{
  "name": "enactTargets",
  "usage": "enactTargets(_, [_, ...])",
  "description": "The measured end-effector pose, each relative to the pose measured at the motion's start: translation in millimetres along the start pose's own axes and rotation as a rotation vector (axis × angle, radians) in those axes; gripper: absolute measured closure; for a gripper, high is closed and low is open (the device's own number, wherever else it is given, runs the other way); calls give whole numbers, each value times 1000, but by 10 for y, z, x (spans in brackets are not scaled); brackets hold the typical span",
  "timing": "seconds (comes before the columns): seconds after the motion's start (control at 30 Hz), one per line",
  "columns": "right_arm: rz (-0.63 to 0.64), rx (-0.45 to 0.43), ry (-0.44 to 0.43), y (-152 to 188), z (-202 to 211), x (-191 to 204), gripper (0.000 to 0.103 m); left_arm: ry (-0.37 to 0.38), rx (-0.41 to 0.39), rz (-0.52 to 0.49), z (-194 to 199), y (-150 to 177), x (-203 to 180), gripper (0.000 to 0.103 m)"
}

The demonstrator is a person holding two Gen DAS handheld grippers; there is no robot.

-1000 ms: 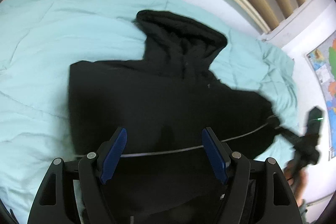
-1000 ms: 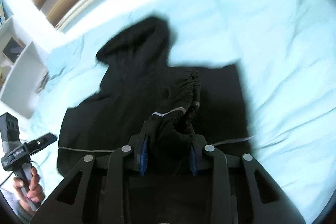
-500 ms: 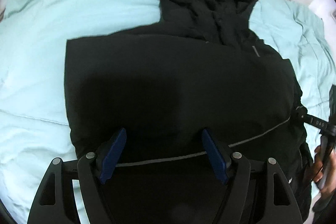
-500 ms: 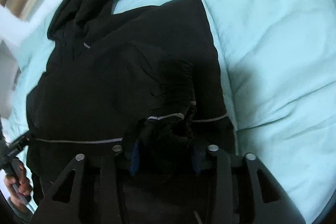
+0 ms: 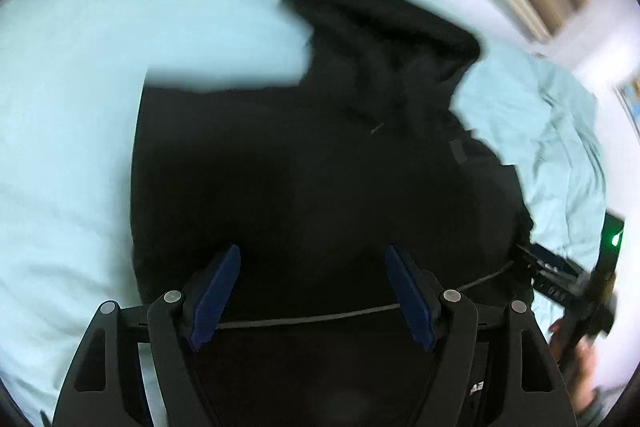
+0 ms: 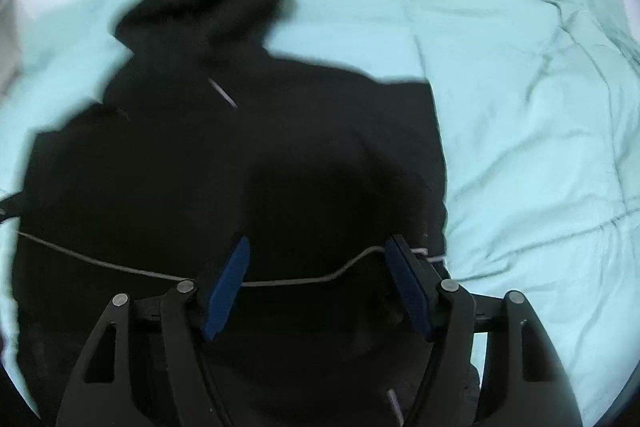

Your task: Fold large clothes

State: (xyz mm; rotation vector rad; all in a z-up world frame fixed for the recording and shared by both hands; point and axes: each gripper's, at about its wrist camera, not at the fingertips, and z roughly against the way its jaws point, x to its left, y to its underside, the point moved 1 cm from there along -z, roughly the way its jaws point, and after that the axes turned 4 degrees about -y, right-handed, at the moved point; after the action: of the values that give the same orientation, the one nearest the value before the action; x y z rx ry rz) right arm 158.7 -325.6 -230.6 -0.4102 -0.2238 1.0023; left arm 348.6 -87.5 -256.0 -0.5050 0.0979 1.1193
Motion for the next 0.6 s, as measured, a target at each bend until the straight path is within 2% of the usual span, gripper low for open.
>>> enactTargets(0.07, [5, 26, 42, 136, -136, 23, 30, 2, -26, -29, -93, 75, 15, 27])
enactTargets(0.17, [-6, 38, 37, 178, -238, 11, 28, -112, -26, -140, -188, 115, -186, 25])
enactTargets(0.23, [-14, 45, 37, 150, -269, 9, 26, -193, -23, -224, -229, 156, -341, 20])
enactTargets(0.3, [-22, 58, 34, 128, -278, 3, 25, -226, -26, -236, -212, 163, -382, 20])
enactTargets(0.37, [-25, 78, 31, 70, -229, -20, 25, -209, -22, -217, -132, 147, -370, 20])
enactTargets(0.43, [-31, 98, 25, 47, -102, -7, 25, -161, -23, -183, -7, 137, -346, 20])
enactTargets(0.5, [-56, 94, -6, 49, 75, 1, 25, -113, -48, -153, 231, 142, -318, 20])
enactTargets(0.6, [-109, 75, -57, 107, 422, 34, 25, -101, -91, -162, 554, 174, -305, 20])
